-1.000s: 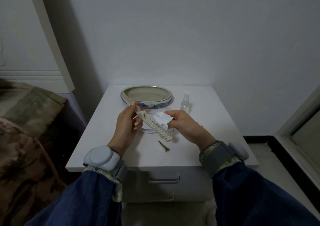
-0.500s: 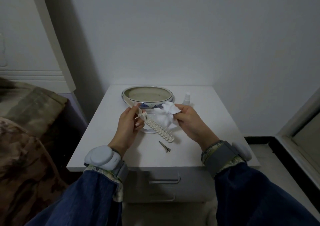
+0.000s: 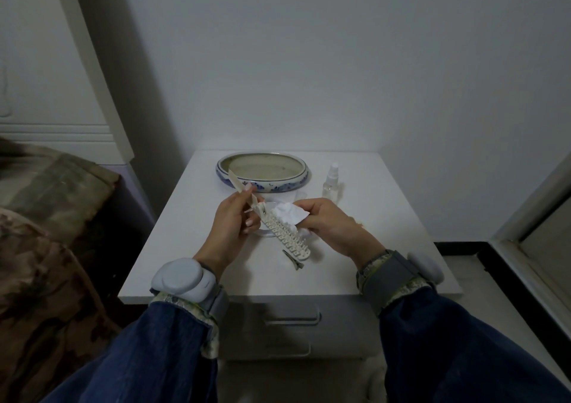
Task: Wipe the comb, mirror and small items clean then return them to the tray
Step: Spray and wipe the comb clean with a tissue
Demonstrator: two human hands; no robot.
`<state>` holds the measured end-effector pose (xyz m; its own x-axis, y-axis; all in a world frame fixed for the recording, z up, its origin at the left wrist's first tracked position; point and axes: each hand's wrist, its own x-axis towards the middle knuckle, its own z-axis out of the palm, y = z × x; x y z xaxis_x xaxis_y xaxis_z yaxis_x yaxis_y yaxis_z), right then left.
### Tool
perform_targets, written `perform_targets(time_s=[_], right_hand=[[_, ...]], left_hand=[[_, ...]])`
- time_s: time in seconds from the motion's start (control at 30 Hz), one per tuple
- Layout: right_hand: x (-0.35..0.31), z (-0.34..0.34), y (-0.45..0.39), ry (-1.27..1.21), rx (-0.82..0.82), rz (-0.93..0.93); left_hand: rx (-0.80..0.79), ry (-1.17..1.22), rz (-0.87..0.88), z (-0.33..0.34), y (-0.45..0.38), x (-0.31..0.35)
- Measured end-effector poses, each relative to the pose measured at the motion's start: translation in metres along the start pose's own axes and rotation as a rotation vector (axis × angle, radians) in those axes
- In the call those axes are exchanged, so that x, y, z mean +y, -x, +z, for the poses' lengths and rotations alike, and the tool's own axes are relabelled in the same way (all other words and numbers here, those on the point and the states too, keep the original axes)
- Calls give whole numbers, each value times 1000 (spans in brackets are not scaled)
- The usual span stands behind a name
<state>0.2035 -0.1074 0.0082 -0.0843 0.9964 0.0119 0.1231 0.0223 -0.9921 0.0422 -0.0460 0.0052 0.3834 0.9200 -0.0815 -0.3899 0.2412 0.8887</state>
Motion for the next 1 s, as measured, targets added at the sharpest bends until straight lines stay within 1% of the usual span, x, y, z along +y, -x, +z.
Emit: perform_targets(time_s=[0.33, 0.4, 0.53, 0.7, 0.83, 0.9, 1.0], right_hand=[[-2, 3, -1, 47, -48, -2], [-2, 4, -2, 21, -40, -11], [-1, 6, -3, -115, -34, -22], [-2, 6, -3, -143, -59, -26], [0, 5, -4, -133, -54, -27], [1, 4, -4, -125, -65, -22], [1, 5, -2, -86, -71, -12]], left_hand=[[-6, 7, -35, 3, 4, 1], [-9, 22, -45, 3, 4, 2], [7, 70, -47, 3, 2, 3], [35, 80, -43, 3, 2, 3], [57, 198, -84, 4, 2, 5], [62, 170, -73, 3, 1, 3], [62, 67, -50, 2, 2, 2]])
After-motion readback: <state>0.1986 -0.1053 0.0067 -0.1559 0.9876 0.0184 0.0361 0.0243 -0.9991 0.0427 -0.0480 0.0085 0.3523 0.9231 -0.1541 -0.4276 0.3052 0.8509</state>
